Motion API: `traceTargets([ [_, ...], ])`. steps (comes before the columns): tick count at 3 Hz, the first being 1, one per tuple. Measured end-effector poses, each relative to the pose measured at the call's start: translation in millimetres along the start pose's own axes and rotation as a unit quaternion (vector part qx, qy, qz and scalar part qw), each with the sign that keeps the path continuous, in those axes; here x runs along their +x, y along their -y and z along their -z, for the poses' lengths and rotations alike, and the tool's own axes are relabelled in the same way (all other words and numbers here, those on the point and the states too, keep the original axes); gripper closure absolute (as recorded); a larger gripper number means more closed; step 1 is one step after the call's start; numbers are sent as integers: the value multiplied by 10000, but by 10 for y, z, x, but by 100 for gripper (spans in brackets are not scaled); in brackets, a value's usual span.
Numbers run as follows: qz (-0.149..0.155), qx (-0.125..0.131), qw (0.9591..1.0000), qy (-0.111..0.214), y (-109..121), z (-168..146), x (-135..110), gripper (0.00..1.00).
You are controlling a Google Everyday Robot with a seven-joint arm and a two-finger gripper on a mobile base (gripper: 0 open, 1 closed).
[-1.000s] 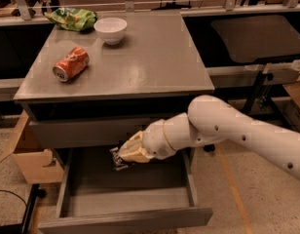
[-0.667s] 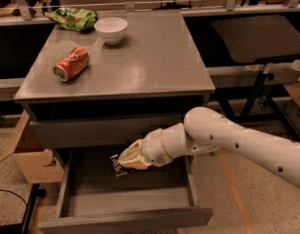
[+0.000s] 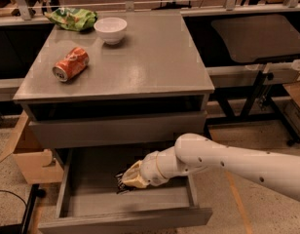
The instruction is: Place rxbar chocolate into middle drawer
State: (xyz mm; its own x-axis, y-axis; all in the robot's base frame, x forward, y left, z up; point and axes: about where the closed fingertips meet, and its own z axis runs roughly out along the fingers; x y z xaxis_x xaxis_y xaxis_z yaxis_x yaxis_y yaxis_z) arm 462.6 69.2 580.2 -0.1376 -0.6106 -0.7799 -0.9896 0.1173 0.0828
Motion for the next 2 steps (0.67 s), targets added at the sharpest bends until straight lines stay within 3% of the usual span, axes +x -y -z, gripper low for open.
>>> traceTargets([
  [1, -259, 206, 9993, -173, 108, -170, 421, 100],
  [2, -550, 628, 9961, -297, 392, -225, 853, 100],
])
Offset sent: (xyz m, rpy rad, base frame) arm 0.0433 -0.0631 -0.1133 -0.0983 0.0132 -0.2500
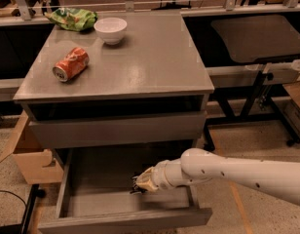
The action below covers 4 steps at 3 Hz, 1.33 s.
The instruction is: Place rxbar chocolate into middle drawer
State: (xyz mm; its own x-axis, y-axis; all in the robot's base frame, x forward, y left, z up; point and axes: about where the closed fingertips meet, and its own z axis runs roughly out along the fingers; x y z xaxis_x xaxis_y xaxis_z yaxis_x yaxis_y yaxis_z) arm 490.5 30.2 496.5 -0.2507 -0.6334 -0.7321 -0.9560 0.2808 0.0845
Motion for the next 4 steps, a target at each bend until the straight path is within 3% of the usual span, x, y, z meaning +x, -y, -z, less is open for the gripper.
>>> traceTargets([
  [1, -130, 251, 9996, -59, 257, -52, 184, 100],
  [2, -125, 231, 9996, -58, 241, -62, 179, 82],
  [4, -120, 202, 9997, -58, 221, -87, 174, 36],
])
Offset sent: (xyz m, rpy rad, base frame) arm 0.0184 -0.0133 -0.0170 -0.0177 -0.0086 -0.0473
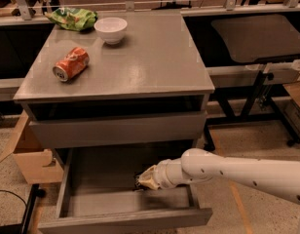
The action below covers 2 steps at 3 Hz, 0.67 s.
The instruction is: Place rxbar chocolate into middle drawer
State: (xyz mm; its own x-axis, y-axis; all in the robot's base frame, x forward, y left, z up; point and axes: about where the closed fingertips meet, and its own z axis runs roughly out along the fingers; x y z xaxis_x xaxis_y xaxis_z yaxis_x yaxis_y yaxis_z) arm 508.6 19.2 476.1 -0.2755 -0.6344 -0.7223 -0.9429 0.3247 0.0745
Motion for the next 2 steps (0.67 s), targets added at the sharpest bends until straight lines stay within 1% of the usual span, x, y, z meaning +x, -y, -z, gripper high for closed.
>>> traceTargets([
  [1, 3, -16, 10000, 0, -11, -13, -3, 11],
  [2, 5, -29, 10000, 0, -21, -23, -5, 0],
])
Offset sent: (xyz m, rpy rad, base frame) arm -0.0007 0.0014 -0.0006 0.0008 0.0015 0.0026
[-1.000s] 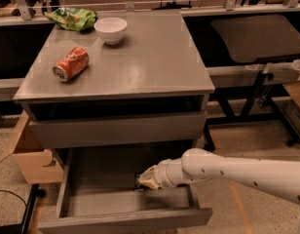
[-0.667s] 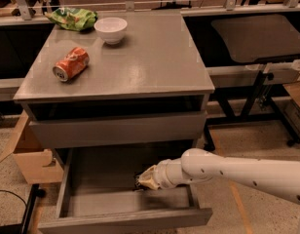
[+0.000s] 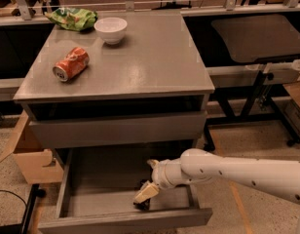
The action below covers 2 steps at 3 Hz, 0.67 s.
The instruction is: Place rxbar chocolate into middle drawer
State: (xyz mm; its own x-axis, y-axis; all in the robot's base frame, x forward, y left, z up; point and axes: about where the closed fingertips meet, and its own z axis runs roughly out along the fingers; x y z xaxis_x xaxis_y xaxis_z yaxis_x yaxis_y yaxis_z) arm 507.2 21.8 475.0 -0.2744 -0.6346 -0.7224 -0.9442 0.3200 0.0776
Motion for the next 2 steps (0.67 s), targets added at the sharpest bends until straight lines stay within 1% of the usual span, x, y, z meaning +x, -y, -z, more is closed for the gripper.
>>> traceTargets([
  [1, 7, 12, 10000, 18, -32, 58, -24, 0],
  [2, -149, 251, 9996, -23, -78, 322, 60, 0],
])
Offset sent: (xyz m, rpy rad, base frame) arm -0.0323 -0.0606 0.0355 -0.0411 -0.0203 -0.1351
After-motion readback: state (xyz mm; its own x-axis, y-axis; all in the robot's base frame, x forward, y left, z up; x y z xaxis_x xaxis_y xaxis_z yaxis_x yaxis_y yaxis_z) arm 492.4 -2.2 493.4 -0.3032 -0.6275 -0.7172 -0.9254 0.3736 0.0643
